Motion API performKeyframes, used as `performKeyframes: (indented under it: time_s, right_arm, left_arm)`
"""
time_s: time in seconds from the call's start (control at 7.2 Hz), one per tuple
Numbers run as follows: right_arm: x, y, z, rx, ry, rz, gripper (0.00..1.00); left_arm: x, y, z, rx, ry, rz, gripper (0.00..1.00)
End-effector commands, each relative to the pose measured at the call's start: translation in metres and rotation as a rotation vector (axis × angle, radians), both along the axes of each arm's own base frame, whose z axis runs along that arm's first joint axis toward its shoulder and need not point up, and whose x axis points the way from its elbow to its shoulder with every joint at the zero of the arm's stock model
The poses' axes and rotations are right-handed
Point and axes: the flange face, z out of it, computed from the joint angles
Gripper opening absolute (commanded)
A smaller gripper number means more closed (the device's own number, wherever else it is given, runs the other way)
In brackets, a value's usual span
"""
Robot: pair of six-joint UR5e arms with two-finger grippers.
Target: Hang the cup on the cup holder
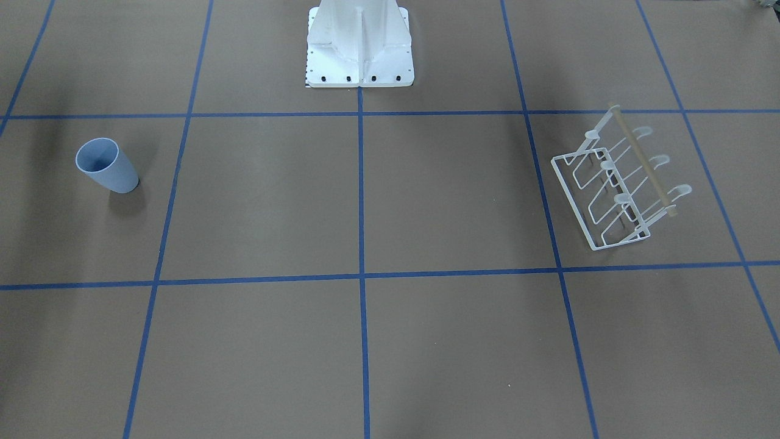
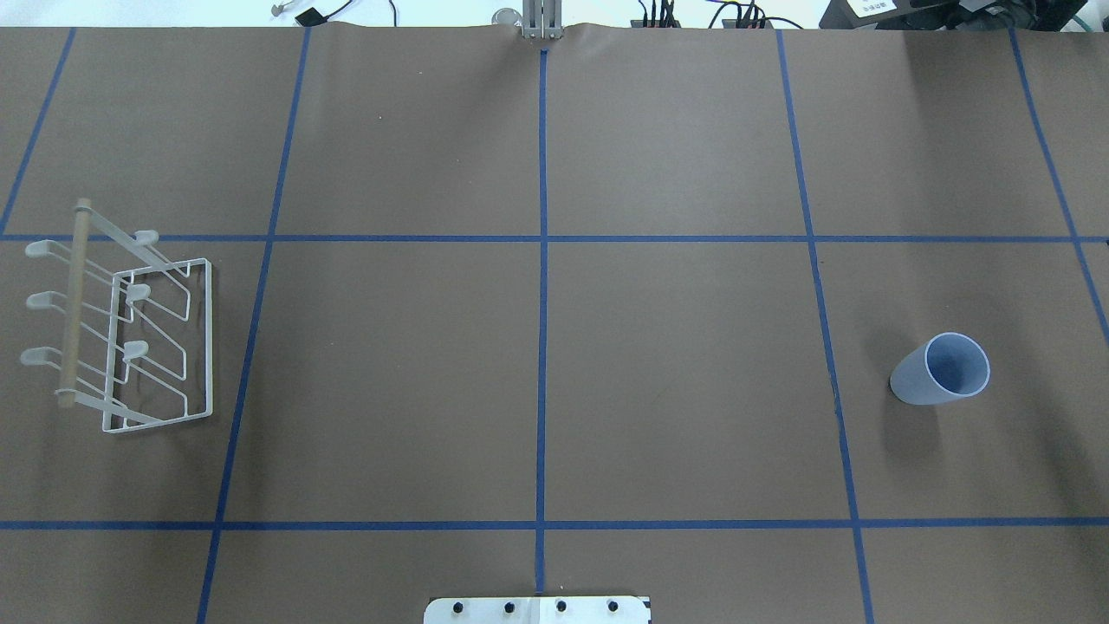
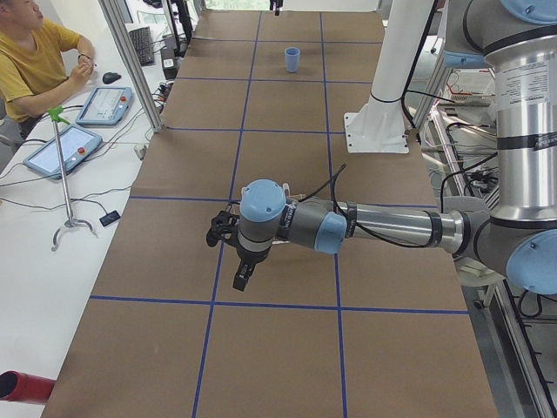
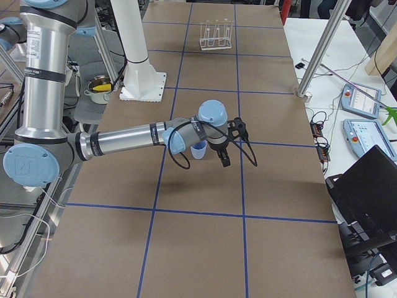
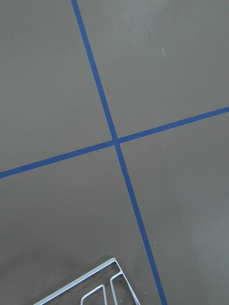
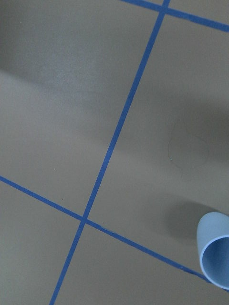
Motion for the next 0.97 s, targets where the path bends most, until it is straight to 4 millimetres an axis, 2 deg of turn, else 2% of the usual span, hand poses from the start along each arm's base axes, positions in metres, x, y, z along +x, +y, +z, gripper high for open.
performKeyframes:
  time_s: [0.0, 0.14, 0.28, 0.56, 0.69, 0.83]
  right_arm:
    - [-0.084, 0.018, -0.026, -0.068, 0.090, 0.052, 1.00]
    - [-0.105, 0.024, -0.021, -0.066, 0.133, 0.044, 1.00]
    - [-0.117, 0.034, -0.011, -0.073, 0.154, 0.016, 1.00]
    - [-0.143, 0.047, -0.008, -0.067, 0.168, -0.048, 0.97]
    - [-0.151, 0.054, -0.004, -0.070, 0.175, -0.073, 0.84]
    - [-0.156, 0.059, 0.000, -0.071, 0.181, -0.095, 0.59]
  left_arm:
    - [-0.001, 0.000, -0.001, 0.004, 0.000, 0.000, 0.98]
    - [0.000, 0.000, -0.001, 0.003, 0.000, 0.000, 0.98]
    - [0.000, 0.000, -0.002, 0.005, 0.000, 0.000, 0.98]
    - [0.000, -0.001, -0.002, 0.021, -0.001, 0.000, 0.98]
    - [0.000, -0.001, -0.003, 0.023, 0.000, 0.000, 0.98]
    - [0.000, -0.002, -0.003, 0.024, -0.001, 0.000, 0.98]
